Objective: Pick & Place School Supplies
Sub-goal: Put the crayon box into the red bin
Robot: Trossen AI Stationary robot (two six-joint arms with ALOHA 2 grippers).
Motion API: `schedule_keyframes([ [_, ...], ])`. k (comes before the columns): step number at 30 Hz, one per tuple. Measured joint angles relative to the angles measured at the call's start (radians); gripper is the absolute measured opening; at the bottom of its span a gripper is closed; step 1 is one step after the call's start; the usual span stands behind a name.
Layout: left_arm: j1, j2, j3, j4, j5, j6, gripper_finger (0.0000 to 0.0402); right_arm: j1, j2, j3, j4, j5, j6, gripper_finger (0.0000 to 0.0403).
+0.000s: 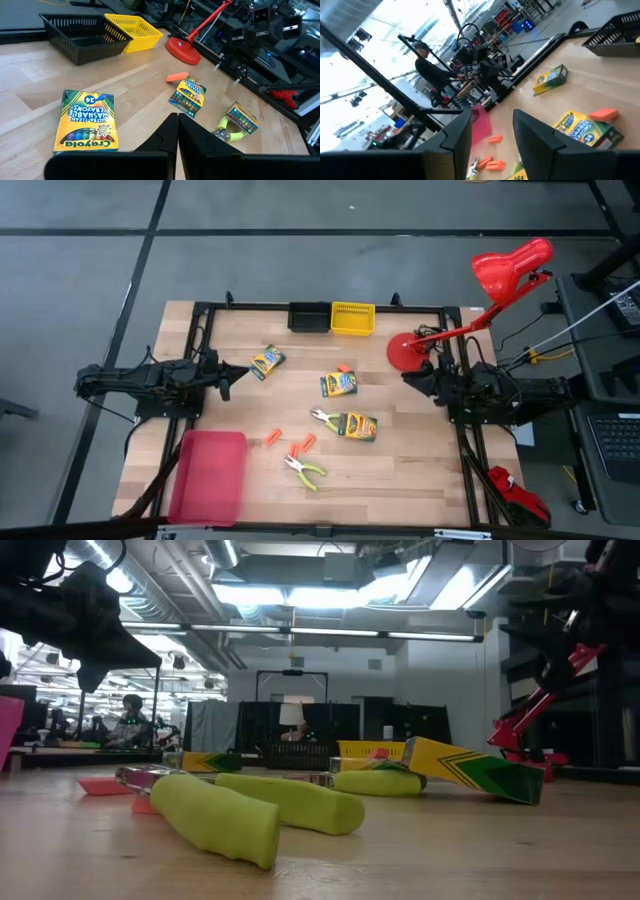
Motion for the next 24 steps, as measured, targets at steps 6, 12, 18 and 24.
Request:
schedule_keyframes([
  [6, 0.000, 0.000, 0.000, 0.000, 0.000, 0.000, 0.0006, 0.000, 0.000, 0.000, 0.174, 0.031, 0.121, 0.0145],
  [12, 0.000, 0.000, 0.000, 0.001, -0.007, 0.000, 0.0006, 0.000, 0.000, 0.000, 0.221, 0.035, 0.156, 0.0145],
  [18, 0.000, 0.000, 0.000, 0.092, -0.077, -0.017, 0.0006, 0.000, 0.005, 0.000, 0.326, 0.147, 0.119, 0.0146],
  [24, 0.000, 0.000, 0.000, 0.243, -0.105, -0.075, 0.0006, 0.000, 0.043, 0.000, 0.442, 0.352, 0.006, 0.0146],
])
